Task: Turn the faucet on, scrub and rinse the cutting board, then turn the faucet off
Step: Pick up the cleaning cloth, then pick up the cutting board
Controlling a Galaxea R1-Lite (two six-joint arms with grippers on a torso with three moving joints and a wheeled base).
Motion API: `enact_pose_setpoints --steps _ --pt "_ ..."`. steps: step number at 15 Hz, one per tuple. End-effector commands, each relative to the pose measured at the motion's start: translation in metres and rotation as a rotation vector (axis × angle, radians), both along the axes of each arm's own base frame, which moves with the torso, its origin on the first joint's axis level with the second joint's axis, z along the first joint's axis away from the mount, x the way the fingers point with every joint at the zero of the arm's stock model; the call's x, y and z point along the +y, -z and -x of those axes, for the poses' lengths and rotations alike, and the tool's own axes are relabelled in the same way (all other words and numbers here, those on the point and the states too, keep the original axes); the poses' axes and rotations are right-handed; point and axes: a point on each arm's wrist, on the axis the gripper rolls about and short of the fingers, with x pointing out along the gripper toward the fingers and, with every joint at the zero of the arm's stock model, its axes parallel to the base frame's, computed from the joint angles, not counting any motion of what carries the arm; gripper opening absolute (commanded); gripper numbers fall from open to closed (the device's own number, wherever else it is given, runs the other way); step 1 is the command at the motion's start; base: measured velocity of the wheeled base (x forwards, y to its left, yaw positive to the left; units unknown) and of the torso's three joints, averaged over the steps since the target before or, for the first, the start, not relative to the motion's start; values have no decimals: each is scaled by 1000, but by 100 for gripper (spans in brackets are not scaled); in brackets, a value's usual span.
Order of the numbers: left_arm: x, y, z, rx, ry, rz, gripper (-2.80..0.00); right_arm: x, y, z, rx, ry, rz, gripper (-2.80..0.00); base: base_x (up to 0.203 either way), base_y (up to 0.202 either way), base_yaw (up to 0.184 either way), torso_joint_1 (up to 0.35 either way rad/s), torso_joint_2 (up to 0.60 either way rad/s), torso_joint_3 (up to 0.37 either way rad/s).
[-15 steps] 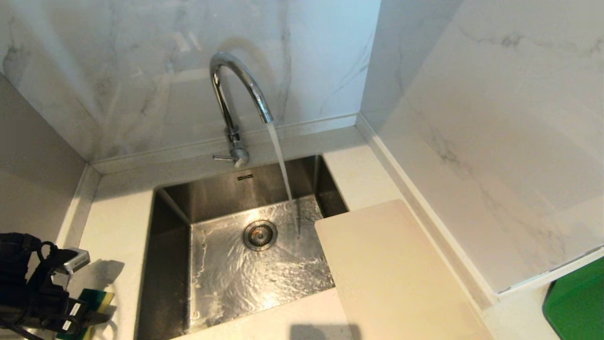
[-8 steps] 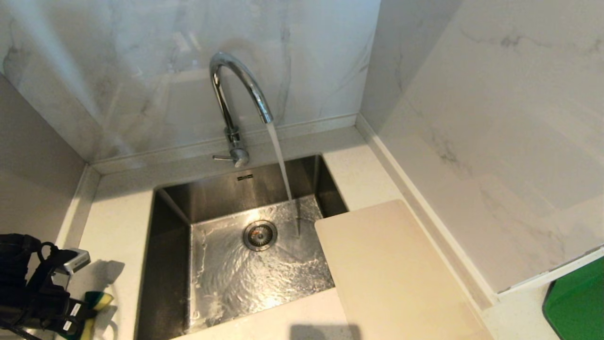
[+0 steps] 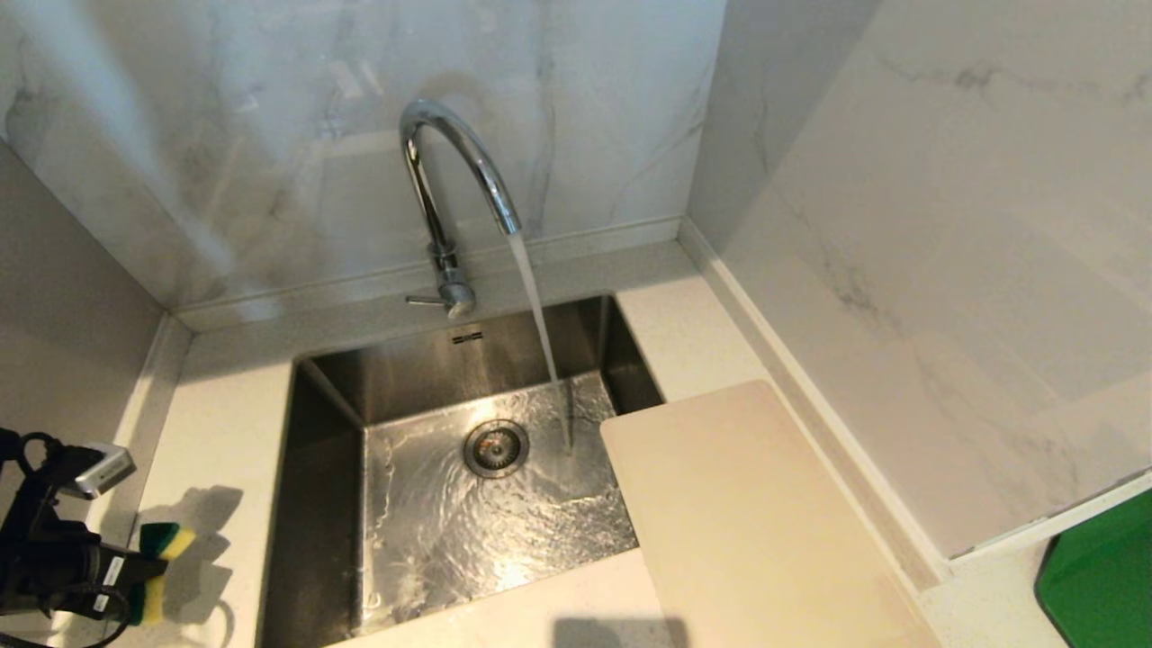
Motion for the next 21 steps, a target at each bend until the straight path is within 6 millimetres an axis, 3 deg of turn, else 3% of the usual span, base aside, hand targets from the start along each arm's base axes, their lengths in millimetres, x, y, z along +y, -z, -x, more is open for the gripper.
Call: enact_pose_setpoints --steps 1,7,12,15,21 --pt "-5 -32 16 -146 -15 -29 -280 0 0 0 -4 -1 0 -280 0 0 0 0 0 0" --pt "-10 -77 31 -227 -150 99 -280 0 0 0 -2 -1 0 -280 0 0 0 0 0 0" --pt "-16 -98 51 -331 -252 187 -280 0 0 0 -2 -1 0 -280 0 0 0 0 0 0" --pt "-23 -100 74 -385 -234 173 -280 0 0 0 -2 -1 0 -280 0 0 0 0 0 0" --pt "-41 -78 124 -445 -115 183 -280 0 0 0 -2 -1 -2 -280 0 0 0 0 0 0"
